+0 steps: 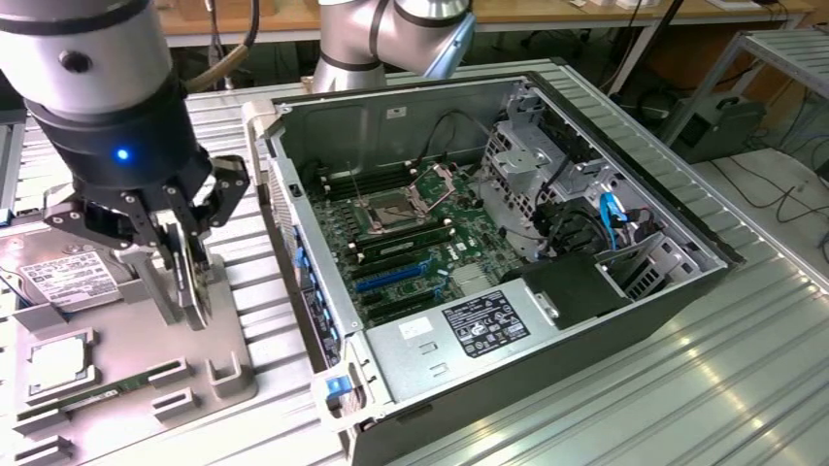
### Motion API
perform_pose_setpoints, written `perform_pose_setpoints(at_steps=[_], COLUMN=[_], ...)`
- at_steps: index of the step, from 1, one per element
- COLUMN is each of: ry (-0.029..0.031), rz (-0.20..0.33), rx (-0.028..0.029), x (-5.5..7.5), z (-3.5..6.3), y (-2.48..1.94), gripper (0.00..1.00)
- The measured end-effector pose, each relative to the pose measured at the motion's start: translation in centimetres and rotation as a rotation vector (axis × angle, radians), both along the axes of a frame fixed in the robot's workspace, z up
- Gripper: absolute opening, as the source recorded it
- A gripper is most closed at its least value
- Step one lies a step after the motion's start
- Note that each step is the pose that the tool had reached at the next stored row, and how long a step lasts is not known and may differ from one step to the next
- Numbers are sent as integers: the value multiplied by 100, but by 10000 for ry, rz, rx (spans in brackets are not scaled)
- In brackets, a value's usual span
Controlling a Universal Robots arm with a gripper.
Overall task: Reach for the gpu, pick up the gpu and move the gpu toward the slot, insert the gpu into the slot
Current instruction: 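Pick up the gpu and move the gpu toward the slot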
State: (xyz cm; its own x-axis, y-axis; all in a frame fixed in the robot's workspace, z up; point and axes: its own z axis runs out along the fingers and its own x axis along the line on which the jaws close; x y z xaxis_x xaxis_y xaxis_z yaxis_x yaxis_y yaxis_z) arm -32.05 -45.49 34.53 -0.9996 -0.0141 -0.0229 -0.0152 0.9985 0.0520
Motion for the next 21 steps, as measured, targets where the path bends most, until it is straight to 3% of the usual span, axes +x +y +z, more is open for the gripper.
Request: perform_pose_setpoints(at_steps=[16, 21], ry=[2, -1], rz=[0, 1], rx=[-37, -63], x=[0, 0], z=[766, 892], y=[2, 2], gripper=[27, 27])
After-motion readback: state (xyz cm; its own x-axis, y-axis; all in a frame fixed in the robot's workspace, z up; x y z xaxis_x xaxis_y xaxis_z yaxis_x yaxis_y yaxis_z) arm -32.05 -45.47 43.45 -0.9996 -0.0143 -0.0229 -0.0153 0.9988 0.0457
